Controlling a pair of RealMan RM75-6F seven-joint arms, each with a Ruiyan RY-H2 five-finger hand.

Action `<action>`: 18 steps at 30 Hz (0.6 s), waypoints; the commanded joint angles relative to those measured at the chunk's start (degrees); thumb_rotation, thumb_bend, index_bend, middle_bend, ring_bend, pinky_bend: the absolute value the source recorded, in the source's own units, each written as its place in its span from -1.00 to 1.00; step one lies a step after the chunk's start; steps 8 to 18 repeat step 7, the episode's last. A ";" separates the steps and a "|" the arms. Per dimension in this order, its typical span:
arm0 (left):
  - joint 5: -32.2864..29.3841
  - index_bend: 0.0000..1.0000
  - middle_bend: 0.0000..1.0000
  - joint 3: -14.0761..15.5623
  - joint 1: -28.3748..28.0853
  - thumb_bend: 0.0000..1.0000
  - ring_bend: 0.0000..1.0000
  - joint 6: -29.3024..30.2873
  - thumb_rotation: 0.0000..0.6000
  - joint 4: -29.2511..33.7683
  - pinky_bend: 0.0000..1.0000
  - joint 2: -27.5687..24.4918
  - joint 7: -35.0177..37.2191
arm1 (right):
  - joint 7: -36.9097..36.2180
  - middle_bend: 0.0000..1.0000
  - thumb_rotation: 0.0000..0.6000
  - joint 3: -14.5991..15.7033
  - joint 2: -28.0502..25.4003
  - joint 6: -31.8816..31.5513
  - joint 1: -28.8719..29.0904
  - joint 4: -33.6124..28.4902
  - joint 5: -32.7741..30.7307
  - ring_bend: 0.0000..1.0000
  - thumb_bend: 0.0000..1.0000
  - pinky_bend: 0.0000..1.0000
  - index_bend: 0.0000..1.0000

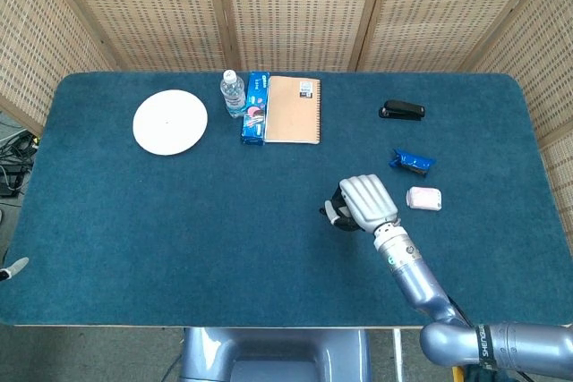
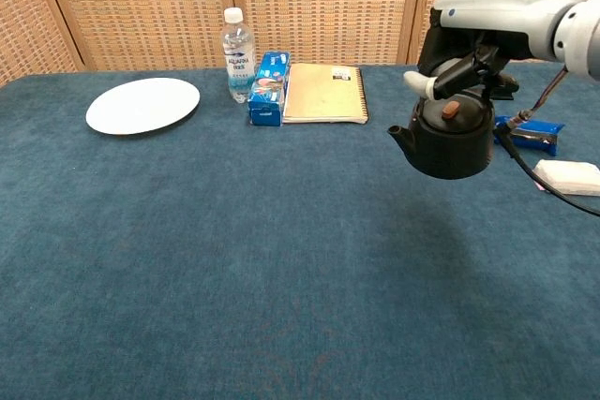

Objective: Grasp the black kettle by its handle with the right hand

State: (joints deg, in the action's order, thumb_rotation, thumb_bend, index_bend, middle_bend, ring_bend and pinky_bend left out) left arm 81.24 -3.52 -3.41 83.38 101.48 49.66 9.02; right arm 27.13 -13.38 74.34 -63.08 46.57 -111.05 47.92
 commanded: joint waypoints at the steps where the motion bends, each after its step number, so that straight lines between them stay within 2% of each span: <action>1: 0.05 -1.00 -1.00 -0.02 0.05 -1.00 -1.00 0.08 1.00 -0.13 -1.00 -0.08 0.32 | 1.85 1.00 1.00 -0.83 0.10 -0.96 1.04 -1.30 -1.82 0.94 0.96 0.72 1.00; 7: 0.24 -1.00 -1.00 -0.01 0.15 -1.00 -1.00 0.17 1.00 -0.47 -1.00 -0.27 1.29 | 4.62 1.00 1.00 -1.28 1.18 -2.54 2.36 -2.49 -3.90 0.94 0.96 0.72 1.00; 18: 0.24 -1.00 -1.00 -0.01 0.15 -1.00 -1.00 0.17 1.00 -0.47 -1.00 -0.27 1.29 | 4.62 1.00 1.00 -1.28 1.18 -2.54 2.36 -2.49 -3.90 0.94 0.96 0.72 1.00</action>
